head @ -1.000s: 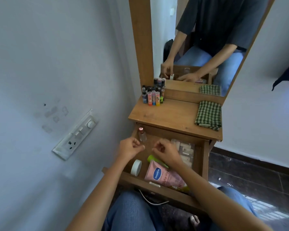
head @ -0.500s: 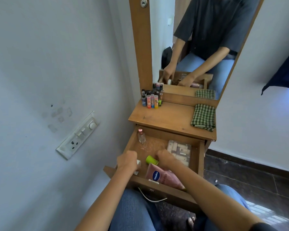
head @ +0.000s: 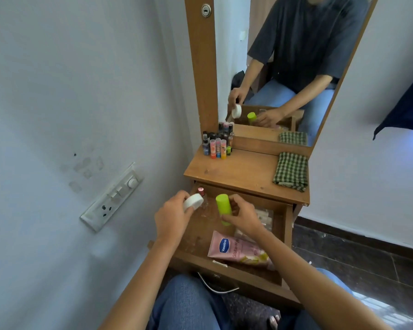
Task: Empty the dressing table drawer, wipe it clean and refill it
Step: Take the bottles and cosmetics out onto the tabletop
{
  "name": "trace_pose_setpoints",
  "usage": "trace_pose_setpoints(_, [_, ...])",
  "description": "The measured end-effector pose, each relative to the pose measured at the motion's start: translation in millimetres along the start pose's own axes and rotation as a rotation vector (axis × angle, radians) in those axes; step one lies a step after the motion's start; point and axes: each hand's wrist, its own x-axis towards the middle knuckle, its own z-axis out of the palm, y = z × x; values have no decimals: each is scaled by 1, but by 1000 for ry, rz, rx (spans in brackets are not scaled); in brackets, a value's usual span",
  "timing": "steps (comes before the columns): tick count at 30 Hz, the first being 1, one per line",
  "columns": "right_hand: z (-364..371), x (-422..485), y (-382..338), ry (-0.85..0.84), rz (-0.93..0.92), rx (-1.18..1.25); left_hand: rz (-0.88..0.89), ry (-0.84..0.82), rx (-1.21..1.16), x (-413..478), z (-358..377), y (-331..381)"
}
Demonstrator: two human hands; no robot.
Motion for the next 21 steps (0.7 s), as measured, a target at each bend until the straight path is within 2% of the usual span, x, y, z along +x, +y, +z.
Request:
trace_pose_setpoints(2, [-9,6,-12,83,-46,40,-6,92,-93,8,2,1])
trace_pose_setpoints(6, [-24,30,-36,170,-74,141,-2,170,-152,33,10,10])
trace_pose_setpoints(13, [-37,77,-41,293,-150,109,57,114,-30,82,29,36])
trace_pose_setpoints(16, [-38,87,-35,294,-148,75,72,89,50,91,36,40])
trace_pose_setpoints(21, [-36,99,-24,293,-109,55,62,69,35,98,50,32])
